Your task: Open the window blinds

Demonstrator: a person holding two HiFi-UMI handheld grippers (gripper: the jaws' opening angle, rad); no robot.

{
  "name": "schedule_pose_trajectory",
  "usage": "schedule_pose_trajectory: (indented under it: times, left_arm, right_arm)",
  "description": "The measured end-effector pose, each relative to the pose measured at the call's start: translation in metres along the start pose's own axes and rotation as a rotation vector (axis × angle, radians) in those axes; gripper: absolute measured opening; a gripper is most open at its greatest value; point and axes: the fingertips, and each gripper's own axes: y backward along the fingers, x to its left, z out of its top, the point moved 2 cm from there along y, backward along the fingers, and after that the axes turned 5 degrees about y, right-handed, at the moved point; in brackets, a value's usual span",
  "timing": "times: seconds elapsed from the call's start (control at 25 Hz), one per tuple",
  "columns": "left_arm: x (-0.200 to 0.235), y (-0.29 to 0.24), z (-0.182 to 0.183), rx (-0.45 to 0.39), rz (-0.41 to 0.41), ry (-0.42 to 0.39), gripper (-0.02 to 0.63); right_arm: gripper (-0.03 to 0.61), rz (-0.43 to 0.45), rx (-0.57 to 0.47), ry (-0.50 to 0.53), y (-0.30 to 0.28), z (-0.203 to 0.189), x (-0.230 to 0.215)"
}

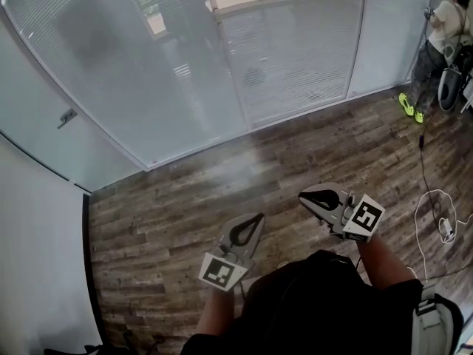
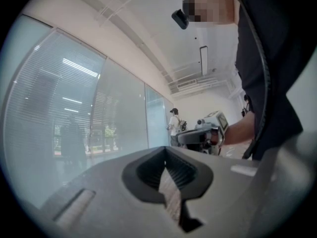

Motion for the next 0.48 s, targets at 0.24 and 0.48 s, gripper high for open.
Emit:
schedule_pose_trajectory:
  times: [0.24,0.48]
  left_arm:
    - [0.008,0.000,-0.001,-0.003,-0.010,0.017,0.005]
    - [0.017,-0.004,0.001,-0.001,-0.012,0.022,0.005]
  right_arm:
    - [0.005,-0.017,-0.006,-0.004,-0.010,0.000,-0.005]
    - [0.005,-0.033,0.001,-0.024,-0.014,-0.002,-0.014]
